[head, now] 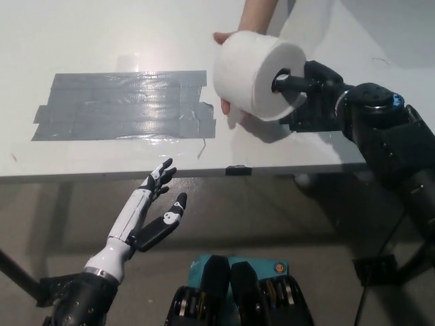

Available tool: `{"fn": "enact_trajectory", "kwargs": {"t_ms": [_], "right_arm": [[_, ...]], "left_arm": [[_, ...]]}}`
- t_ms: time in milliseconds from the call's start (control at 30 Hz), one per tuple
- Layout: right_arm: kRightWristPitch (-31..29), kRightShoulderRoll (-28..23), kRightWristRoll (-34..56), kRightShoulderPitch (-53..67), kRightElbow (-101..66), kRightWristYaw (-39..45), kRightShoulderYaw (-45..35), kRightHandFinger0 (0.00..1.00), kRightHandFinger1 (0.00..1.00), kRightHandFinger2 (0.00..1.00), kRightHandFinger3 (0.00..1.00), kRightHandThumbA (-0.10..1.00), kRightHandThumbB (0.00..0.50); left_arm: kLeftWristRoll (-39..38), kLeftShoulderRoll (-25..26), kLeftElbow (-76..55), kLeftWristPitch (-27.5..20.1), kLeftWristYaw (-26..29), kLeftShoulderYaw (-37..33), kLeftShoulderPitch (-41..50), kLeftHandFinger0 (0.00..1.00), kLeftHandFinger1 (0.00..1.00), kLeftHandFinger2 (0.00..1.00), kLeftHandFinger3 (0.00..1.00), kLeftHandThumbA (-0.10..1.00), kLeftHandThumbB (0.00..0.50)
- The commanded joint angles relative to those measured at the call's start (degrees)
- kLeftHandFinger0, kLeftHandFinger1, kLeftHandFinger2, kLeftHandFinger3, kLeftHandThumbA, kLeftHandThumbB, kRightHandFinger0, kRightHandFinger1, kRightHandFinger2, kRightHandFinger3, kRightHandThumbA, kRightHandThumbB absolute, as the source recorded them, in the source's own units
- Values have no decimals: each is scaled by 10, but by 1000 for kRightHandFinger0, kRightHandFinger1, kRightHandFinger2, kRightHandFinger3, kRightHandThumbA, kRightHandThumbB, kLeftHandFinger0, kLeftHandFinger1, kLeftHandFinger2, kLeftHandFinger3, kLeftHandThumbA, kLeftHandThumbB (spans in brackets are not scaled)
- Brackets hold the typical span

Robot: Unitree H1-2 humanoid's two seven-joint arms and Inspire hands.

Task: A toilet paper roll is kept on the black spot on the desk infront of the robot and the robot inserts its right thumb into the hole in the centre to grab the roll. Then it passes the roll to a person.

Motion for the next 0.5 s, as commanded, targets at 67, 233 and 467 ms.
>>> {"fn": "enact_trajectory", "kwargs": {"t_ms": [67, 233, 467], "right_arm": [[-93, -18, -154, -97, -2, 5, 38, 170, 585, 898, 818, -100, 201], [-82, -14, -181, -104, -11, 9, 41, 282, 562, 782, 1000, 83, 285], [-19, -52, -217, -114, -83, 102, 60, 1000, 1000, 1000, 1000, 667, 500]], "left_arm": [[2, 13, -21, 3, -23, -8, -32, 1000, 1000, 1000, 1000, 460, 6], [2, 14, -23, 8, -26, -11, -36, 1000, 1000, 1000, 1000, 458, 14], [6, 20, -24, 11, -31, -14, -41, 1000, 1000, 1000, 1000, 444, 0]]}}
